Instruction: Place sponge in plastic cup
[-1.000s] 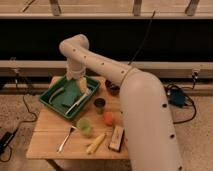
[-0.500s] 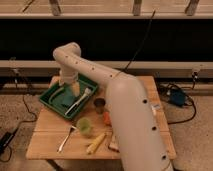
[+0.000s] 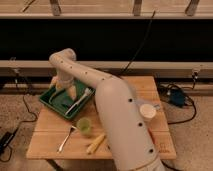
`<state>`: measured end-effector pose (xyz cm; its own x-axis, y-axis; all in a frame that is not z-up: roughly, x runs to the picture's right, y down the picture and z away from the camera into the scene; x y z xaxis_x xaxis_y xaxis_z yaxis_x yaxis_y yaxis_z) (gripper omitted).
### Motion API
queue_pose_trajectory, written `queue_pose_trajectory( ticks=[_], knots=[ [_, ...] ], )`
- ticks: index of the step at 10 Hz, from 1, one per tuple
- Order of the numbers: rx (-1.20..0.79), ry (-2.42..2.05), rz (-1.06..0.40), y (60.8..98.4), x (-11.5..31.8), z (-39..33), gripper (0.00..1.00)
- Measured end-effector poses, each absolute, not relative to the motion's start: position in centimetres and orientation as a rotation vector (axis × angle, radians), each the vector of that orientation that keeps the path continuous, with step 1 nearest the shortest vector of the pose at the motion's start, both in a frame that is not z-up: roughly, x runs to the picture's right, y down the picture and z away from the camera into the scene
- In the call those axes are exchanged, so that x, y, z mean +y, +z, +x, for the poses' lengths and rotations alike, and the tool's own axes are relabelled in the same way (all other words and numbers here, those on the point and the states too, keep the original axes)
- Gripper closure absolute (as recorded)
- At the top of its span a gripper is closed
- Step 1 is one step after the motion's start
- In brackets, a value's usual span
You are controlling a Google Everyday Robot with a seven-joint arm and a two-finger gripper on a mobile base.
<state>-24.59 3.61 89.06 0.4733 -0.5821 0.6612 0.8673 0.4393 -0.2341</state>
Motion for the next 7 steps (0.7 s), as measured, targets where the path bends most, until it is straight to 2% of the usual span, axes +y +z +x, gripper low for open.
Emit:
queue_pose_trajectory(
  ticks=[7],
  knots=[
    [-0.505,-0.966,-0.601,93.0,3.9,-23.9,0.27]
  ],
)
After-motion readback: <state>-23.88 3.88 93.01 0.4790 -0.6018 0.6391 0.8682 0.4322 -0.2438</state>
